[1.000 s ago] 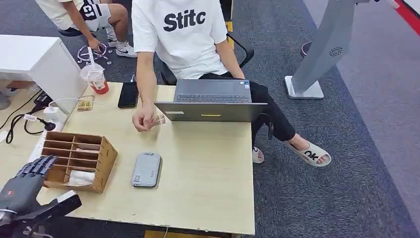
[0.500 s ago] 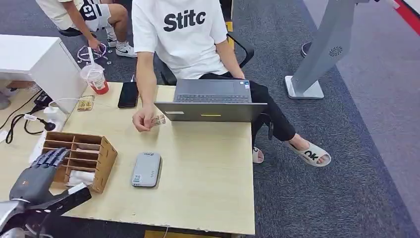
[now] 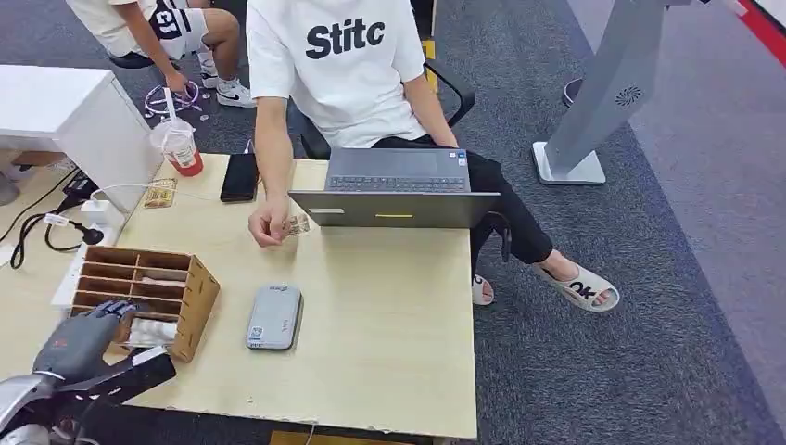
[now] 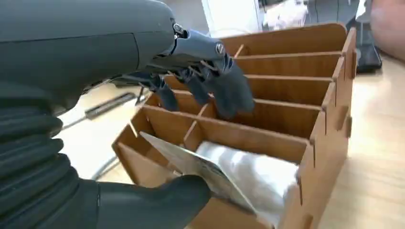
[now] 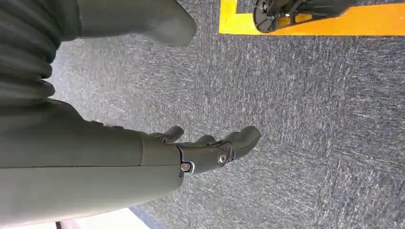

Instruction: Pass the card to the sensor for recognition and then transmit it.

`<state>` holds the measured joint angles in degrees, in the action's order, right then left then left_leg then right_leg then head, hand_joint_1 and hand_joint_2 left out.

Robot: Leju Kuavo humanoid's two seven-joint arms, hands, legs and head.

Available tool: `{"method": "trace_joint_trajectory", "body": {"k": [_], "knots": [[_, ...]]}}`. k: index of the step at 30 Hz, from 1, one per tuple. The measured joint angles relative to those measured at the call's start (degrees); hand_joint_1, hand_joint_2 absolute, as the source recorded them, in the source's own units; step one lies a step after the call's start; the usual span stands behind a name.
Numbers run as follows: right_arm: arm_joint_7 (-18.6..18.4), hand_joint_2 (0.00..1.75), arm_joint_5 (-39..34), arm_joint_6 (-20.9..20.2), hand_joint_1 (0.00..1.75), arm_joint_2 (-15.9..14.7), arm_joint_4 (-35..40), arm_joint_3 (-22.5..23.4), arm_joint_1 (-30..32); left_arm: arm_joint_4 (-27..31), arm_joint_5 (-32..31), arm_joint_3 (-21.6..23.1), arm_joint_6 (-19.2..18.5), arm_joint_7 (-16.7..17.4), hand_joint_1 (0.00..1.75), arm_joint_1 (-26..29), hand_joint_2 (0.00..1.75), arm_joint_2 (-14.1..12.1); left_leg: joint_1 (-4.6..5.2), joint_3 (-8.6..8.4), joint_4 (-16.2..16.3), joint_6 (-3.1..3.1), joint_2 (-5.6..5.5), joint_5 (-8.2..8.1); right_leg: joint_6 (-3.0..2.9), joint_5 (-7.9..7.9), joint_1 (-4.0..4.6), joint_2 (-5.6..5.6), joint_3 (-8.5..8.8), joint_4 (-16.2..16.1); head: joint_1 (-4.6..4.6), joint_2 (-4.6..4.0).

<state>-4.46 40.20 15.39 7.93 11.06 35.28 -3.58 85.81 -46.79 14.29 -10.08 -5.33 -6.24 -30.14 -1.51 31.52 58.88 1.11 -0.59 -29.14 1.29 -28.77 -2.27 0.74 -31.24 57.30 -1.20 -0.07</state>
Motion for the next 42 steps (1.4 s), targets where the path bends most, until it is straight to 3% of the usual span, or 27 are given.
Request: {"method": "trace_joint_trajectory", "body": {"k": [5, 12, 17, 22, 34, 37, 42], "knots": [[0.22, 1.75, 0.94, -0.44, 0.00, -0.02, 0.00, 0.06, 0.00, 4.08, 8.99, 0.04, -5.09, 1.16, 1.75, 2.17, 1.75, -5.80, -0.02, 0.00, 0.00, 0.00, 0.00, 0.00, 0.00, -0.01, 0.02, 0.00, -0.02, 0.01, 0.00, 0.00], [0.44, 1.75, 1.25, -0.74, 0.00, -0.02, 0.00, 0.20, -0.01, 6.99, 9.98, 0.04, -6.51, 1.88, 1.75, 3.43, 1.75, -10.04, -0.02, 0.01, -0.01, 0.00, 0.01, 0.00, 0.00, -0.01, 0.01, 0.01, 0.00, 0.00, -0.07, 0.00], [0.50, 1.75, 1.57, -0.72, 0.00, -0.02, 0.00, 0.74, -0.01, 7.63, 9.00, 0.04, -6.33, 3.26, 1.75, 3.50, 1.75, -11.49, -0.01, -0.01, -0.01, 0.00, 0.01, 0.00, 0.00, -0.01, 0.01, 0.01, 0.00, 0.00, -0.04, 0.00], [0.35, 1.75, 1.79, -0.68, 0.00, 0.00, 0.00, 1.14, -0.02, 7.43, 4.38, 0.52, -3.69, 4.31, 1.75, 2.71, 1.75, -10.90, -0.01, -0.01, -0.01, 0.00, 0.00, 0.00, 0.00, -0.01, 0.01, 0.00, 0.00, 0.00, -0.04, 0.00], [-0.04, 1.75, 1.90, -0.66, 0.00, 0.00, 0.00, 1.40, -0.04, 6.73, 2.72, 1.42, -2.38, 4.33, 1.75, 2.01, 1.75, -9.99, -0.01, -0.01, -0.01, 0.00, 0.01, 0.00, 0.00, -0.01, 0.01, 0.01, -0.02, 0.00, -0.04, 0.00], [-0.04, 1.75, 2.23, -0.63, 0.00, 0.00, 0.00, 1.49, -0.04, 6.01, 0.26, 1.44, 0.11, 4.35, 1.75, 1.15, 1.75, -8.88, -0.01, -0.01, -0.01, 0.00, -0.02, 0.00, 0.00, -0.01, 0.01, -0.02, -0.01, 0.00, -0.04, 0.00], [-0.07, 1.75, 3.08, -0.55, 0.00, 0.09, 0.02, 2.45, -0.07, 2.89, -5.83, 1.44, 7.86, 4.48, 1.75, -2.41, 1.75, -3.86, 0.00, 0.00, 0.03, -0.03, -0.09, 0.04, 0.01, 0.02, 0.00, -0.11, 0.03, -0.01, -0.07, 0.00]]}}
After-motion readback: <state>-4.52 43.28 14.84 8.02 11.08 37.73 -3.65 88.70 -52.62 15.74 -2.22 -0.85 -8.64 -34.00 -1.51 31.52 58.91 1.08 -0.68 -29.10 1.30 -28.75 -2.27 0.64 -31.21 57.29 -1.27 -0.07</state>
